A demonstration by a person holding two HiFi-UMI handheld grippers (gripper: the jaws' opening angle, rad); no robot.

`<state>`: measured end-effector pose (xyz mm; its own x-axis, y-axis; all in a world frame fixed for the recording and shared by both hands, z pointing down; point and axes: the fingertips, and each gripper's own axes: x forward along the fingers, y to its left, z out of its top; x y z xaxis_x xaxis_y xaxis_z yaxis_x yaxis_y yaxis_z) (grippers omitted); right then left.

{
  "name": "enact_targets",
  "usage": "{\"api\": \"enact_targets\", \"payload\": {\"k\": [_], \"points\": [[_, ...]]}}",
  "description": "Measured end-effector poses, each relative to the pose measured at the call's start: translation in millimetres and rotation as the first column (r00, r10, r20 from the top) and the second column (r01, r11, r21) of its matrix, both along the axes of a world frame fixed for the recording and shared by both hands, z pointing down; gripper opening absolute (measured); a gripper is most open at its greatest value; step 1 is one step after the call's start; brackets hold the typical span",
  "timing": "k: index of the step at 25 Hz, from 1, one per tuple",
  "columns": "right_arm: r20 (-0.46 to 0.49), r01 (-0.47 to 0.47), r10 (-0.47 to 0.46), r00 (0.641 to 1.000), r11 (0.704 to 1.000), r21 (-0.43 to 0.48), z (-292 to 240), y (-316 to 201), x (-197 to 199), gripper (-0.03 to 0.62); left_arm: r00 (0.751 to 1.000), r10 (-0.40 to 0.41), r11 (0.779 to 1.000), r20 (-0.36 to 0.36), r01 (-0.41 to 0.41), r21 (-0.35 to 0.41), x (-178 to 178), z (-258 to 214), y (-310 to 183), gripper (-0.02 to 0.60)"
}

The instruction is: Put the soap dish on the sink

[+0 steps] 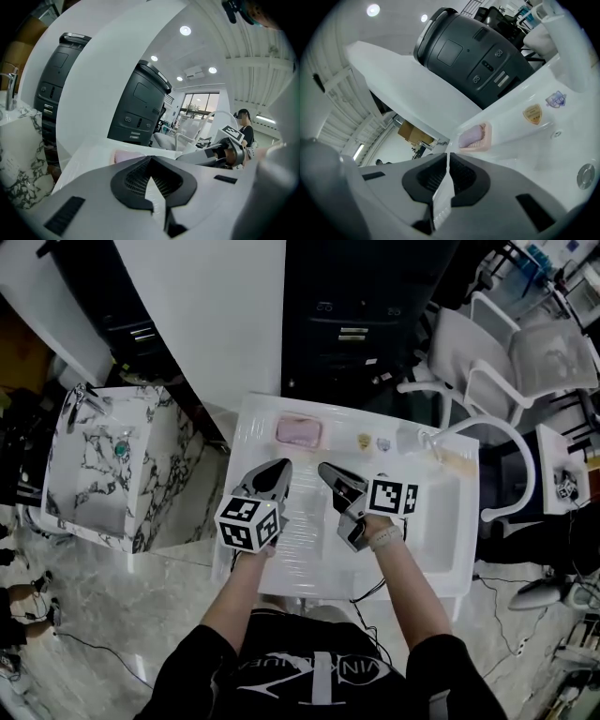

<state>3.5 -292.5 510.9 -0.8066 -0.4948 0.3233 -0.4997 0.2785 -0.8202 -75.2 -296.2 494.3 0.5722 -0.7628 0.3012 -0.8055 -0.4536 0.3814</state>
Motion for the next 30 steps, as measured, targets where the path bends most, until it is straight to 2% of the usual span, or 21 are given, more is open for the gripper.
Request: {"api": "enact_targets", "payload": {"k": [14, 25, 30], "points": [[-0.160, 0.036, -0.005, 0.987, 0.982, 0.186, -19.5, 44.8, 24.5, 0.034, 0.997, 0.011, 0.997, 0.082, -0.017, 0.075, -3.8, -21.7, 50.0, 0.014], [-0.280, 0.051, 0.040, 0.959, 0.948, 0.313, -28.7, 80.1, 46.7, 0.032, 0.994, -0.020, 0.994, 0.111, 0.007, 0.111, -10.4, -28.3, 89.2, 0.014], [-0.322, 0.060, 0.071, 0.944, 0.924, 0.378, -35.6, 94.6, 57.0, 0.031, 0.992, -0.043, 0.991, 0.123, 0.027, 0.131, -13.9, -33.8, 105.6, 0.014]]}}
